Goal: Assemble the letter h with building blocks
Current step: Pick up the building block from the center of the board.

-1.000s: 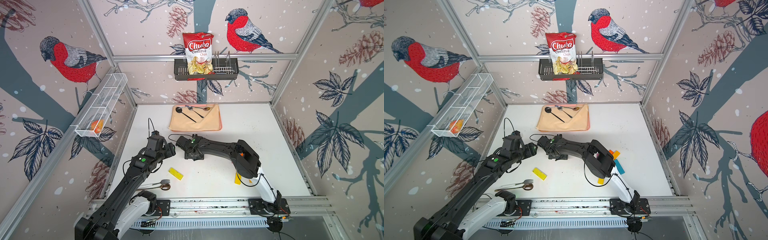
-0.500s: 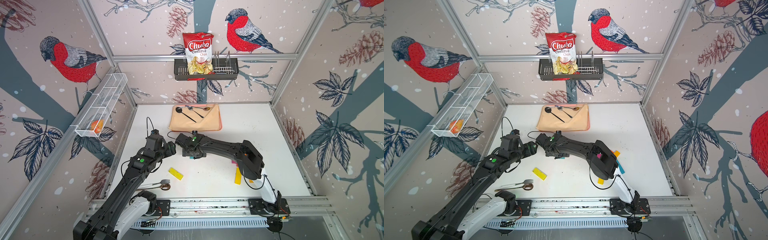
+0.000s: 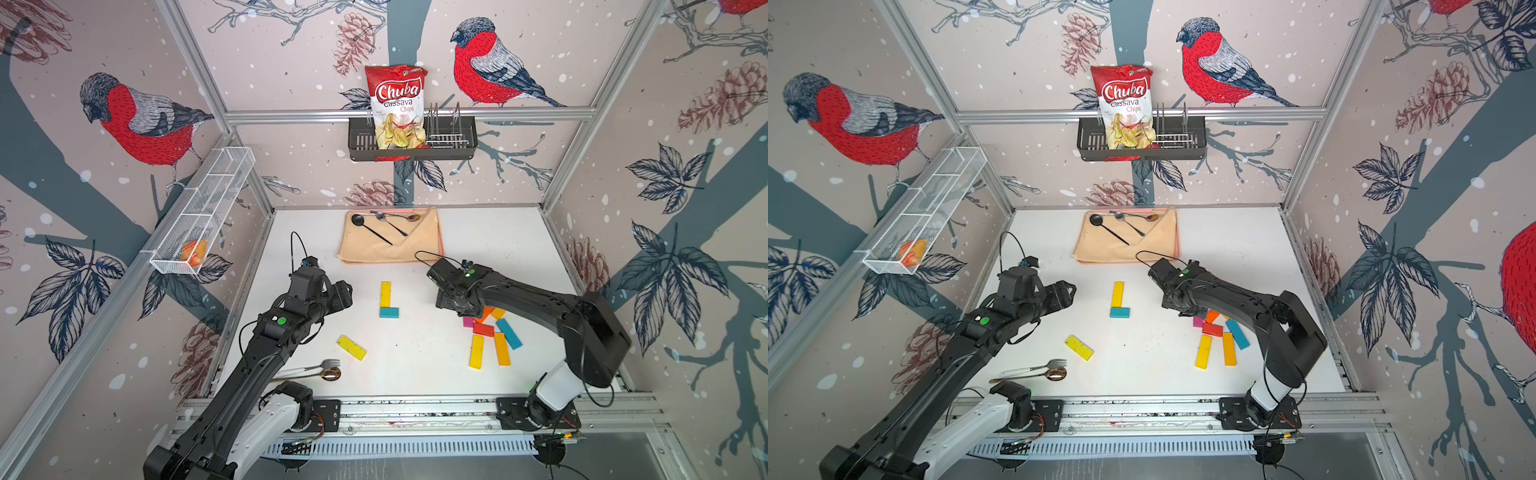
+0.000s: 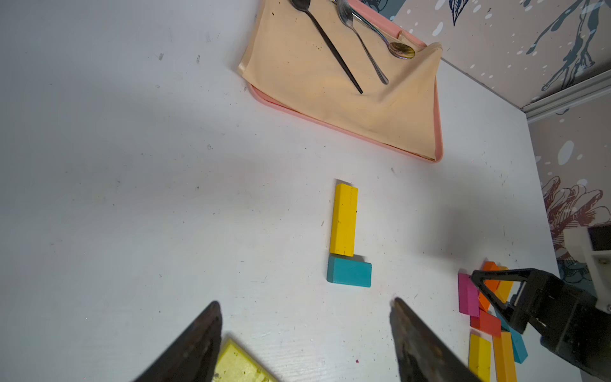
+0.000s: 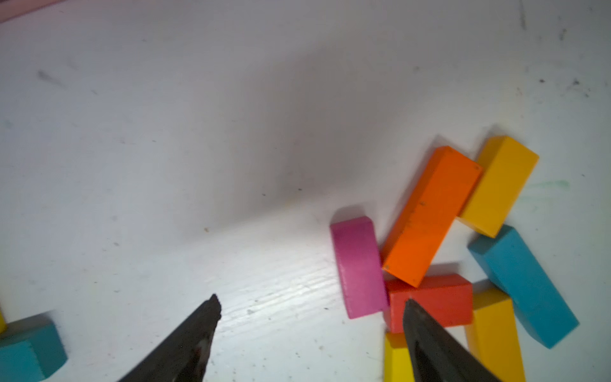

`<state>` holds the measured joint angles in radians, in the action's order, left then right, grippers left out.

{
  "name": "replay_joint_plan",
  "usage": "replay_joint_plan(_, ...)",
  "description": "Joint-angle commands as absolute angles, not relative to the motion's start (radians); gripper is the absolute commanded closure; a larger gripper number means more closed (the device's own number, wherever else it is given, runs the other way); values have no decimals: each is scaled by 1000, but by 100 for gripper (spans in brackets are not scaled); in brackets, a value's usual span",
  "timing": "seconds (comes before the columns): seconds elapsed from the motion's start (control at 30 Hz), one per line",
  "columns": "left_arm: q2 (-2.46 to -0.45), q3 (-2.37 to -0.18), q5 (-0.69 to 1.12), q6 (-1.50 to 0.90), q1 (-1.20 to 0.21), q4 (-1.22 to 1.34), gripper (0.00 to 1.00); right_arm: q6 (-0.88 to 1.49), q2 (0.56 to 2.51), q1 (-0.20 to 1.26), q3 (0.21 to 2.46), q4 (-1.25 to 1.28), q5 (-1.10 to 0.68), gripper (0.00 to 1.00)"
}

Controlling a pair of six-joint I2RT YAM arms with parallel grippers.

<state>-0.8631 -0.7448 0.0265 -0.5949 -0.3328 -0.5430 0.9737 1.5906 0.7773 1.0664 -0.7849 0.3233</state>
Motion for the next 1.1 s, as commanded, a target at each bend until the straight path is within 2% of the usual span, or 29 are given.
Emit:
replay_joint_plan(0.0, -861, -733, 47, -595, -332, -523, 22, 977, 1507, 718, 977, -766, 321, 14)
replay_joint_plan(0.13, -863, -725, 49, -596, -331, -516, 23, 1022, 1380, 591, 864, -793, 366, 14)
replay_joint_plan(0.27, -872, -721, 52, -595, -332, -508, 25, 957, 1268, 389, 755, -681, 285, 22)
replay_joint_plan(0.47, -879, -711, 57, -597, -332, -499, 26, 841, 1331, 220, 736, -593, 200, 25)
replay_joint_plan(0.63, -880, -699, 57, -598, -332, -493, 26, 785, 1413, 206, 735, -513, 148, 25)
replay_joint_plan(0.8, -887, -689, 53, -598, -331, -489, 26, 778, 1492, 242, 747, -484, 121, 31)
replay_joint_plan(0.9, -890, -689, 53, -597, -332, -487, 26, 795, 1534, 265, 761, -501, 146, 46)
replay_joint_plan(1.07, -891, -687, 49, -597, -331, -489, 27, 815, 1557, 250, 749, -511, 157, 52)
